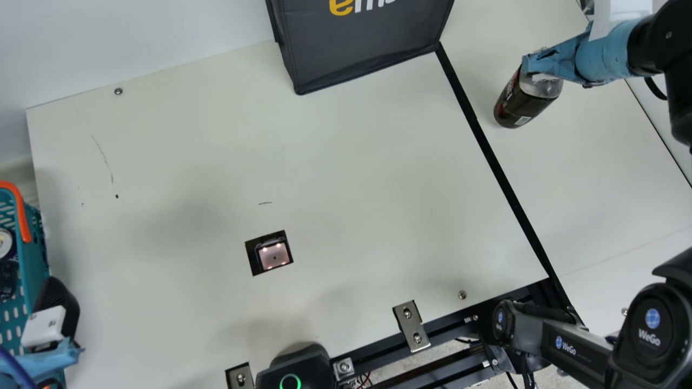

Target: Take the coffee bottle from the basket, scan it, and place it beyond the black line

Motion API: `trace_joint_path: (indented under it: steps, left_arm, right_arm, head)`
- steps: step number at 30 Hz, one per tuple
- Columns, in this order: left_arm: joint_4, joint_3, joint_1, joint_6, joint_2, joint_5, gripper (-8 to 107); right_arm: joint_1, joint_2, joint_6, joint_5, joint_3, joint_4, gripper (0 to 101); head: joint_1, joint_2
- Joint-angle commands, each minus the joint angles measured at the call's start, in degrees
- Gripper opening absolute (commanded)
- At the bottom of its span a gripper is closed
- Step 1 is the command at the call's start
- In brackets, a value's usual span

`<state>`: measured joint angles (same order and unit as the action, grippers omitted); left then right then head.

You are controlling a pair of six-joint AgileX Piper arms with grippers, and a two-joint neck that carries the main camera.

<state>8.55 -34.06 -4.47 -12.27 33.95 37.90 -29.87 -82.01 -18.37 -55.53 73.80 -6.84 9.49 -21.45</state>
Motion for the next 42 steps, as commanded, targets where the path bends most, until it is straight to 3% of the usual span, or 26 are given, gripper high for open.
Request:
trace_joint_path:
  steps: [1, 12, 14, 17, 42]
  left_arm:
    - [0.0, 0.0, 0.0, 0.0, 0.0, 0.0, 90]
    - [0.0, 0.0, 0.0, 0.0, 0.0, 0.0, 90]
    - [0.0, 0.0, 0.0, 0.0, 0.0, 0.0, 90]
    - [0.0, 0.0, 0.0, 0.0, 0.0, 0.0, 90]
    - [0.0, 0.0, 0.0, 0.0, 0.0, 0.0, 90]
  right_arm:
    - [-0.4, -0.1, -0.1, 0.3, -0.1, 0.0, 0]
    - [-1.8, 0.0, 0.0, 1.7, -1.7, 0.4, 0]
    - [-1.9, 0.1, 0.1, 2.0, -2.2, 0.5, 6]
    - [-2.0, 0.2, 0.3, 2.3, -2.8, 0.6, 0]
    - [-2.2, 1.3, 1.3, 4.0, -5.6, 1.0, 84]
  head:
    - [-1.6, -0.1]
    - [-1.6, -0.1]
    - [-1.6, -0.1]
    - [-1.6, -0.1]
    - [-1.6, -0.1]
